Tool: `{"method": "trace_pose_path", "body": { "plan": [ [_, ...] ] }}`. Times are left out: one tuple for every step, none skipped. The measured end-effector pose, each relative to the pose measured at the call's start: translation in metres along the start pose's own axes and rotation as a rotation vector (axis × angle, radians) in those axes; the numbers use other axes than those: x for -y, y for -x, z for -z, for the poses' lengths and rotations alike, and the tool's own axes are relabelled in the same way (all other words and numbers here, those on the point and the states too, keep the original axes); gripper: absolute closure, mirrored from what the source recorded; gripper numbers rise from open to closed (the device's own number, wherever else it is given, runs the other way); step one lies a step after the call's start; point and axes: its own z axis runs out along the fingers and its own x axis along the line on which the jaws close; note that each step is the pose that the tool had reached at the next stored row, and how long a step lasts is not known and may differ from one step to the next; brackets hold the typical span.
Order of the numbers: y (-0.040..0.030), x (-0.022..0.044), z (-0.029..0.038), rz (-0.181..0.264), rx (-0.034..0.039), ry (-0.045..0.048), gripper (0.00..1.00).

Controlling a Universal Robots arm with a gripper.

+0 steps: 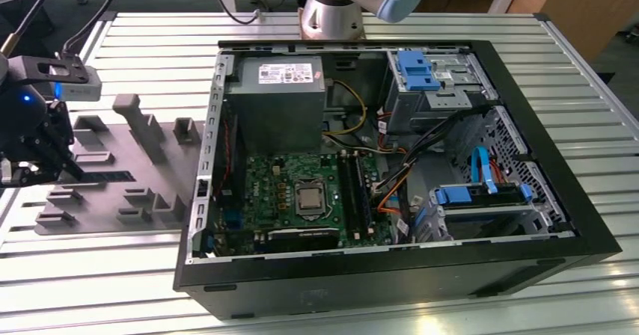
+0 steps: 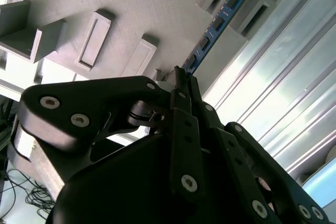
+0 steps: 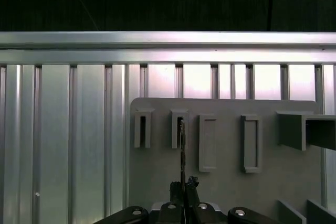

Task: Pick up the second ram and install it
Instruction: 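Pick up the second ram and move it above second insertion slot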

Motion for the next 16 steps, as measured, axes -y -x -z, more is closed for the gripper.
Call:
{"method": "trace_pose_path", "body": {
  "plan": [
    [0.0000,0.0000,0.0007,0.000,-0.0002,0.0002,0.86],
    [0.0000,0.0000,0.0013,0.000,0.0001,-0.0002,0.86],
    [0.0001,0.0000,0.0022,0.000,0.0001,-0.0002,0.86],
    [0.0001,0.0000,0.0032,0.000,0.0001,-0.0002,0.86],
    [0.0001,0.0000,0.0039,0.000,0.0002,-0.0003,0.86],
    [0.0001,0.0000,0.0046,0.000,0.0002,-0.0004,0.86],
    [0.0001,0.0000,0.0053,0.000,0.0002,-0.0003,0.86],
    [0.0001,0.0000,0.0056,0.000,0.0003,-0.0005,0.86],
    [0.0002,0.0000,0.0058,0.000,0.0004,-0.0006,0.86],
    [0.0002,0.0000,0.0061,0.000,0.0004,-0.0006,0.86],
    [0.0001,0.0000,0.0063,0.000,0.0003,-0.0004,0.86],
    [0.0002,0.0000,0.0065,0.000,0.0002,-0.0003,0.86],
    [0.0002,0.0000,0.0067,0.000,0.0002,-0.0004,0.86],
    [0.0002,0.0000,0.0068,0.000,0.0003,-0.0004,0.86],
    [0.0002,0.0000,0.0071,0.000,0.0002,-0.0003,0.86],
    [0.0002,0.0000,0.0073,0.000,0.0002,-0.0003,0.86]
  ]
}}
